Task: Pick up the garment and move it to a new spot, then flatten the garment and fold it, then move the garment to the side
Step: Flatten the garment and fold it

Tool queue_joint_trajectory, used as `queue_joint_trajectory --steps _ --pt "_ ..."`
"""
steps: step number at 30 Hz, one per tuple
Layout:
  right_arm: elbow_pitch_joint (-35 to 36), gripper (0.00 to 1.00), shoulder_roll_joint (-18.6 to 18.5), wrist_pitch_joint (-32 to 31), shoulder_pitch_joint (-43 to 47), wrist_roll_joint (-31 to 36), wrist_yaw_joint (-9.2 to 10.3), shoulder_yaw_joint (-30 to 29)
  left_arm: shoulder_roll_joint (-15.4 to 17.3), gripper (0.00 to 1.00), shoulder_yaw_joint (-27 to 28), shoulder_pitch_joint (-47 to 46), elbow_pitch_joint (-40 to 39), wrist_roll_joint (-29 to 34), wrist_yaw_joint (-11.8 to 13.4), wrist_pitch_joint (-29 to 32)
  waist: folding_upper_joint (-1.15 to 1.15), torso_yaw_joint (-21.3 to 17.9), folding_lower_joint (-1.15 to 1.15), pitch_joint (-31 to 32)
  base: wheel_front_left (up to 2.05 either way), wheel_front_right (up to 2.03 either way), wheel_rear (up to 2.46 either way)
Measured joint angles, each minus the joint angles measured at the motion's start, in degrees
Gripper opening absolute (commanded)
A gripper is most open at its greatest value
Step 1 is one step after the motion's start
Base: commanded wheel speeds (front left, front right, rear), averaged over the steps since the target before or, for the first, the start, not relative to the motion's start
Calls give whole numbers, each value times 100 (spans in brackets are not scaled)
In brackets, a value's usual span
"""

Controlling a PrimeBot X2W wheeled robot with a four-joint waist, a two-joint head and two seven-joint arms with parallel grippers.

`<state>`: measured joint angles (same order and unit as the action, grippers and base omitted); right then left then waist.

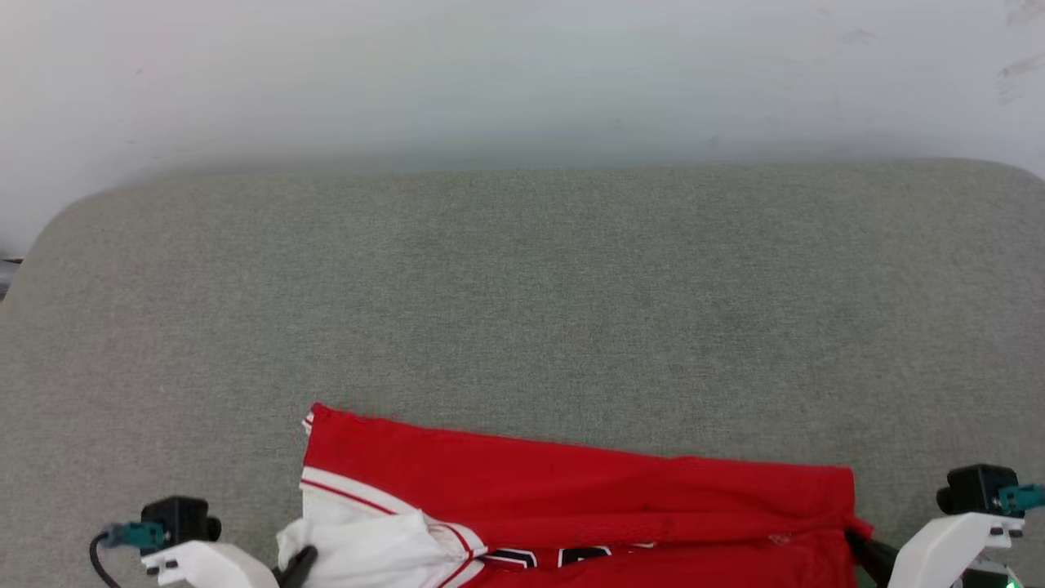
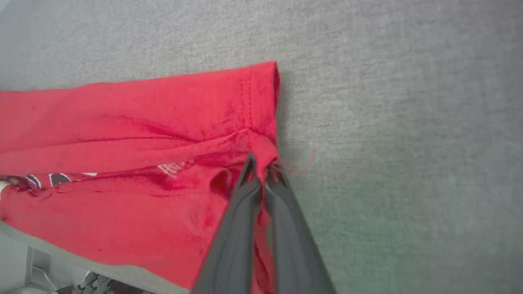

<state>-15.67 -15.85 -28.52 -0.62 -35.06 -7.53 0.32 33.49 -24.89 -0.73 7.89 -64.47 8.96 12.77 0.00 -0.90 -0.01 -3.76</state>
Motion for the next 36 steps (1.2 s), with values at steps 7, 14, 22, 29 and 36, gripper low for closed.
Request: queue_joint_trajectory --steps 7,14,22,29,36 --pt "-27 0 221 36 432 37 0 -115 -309 0 -144 286 346 -80 -90 -145 0 48 0 113 0 0 0" --pt "49 100 393 616 433 166 2 -90 -556 100 -170 23 788 138 -346 -676 0 20 0 164 0 0 0" --pt "617 100 246 898 435 236 2 -205 -505 100 -103 -376 476 922 -328 -1703 0 7 1 194 0 0 0" --pt "943 100 -80 157 527 388 2 -694 -523 100 8 -625 -52 1739 76 -2586 0 47 1 135 0 0 0" --pt "1214 100 -167 -588 560 491 2 -684 -740 100 272 -720 -627 2551 396 -2763 0 185 1 -70 0 0 0"
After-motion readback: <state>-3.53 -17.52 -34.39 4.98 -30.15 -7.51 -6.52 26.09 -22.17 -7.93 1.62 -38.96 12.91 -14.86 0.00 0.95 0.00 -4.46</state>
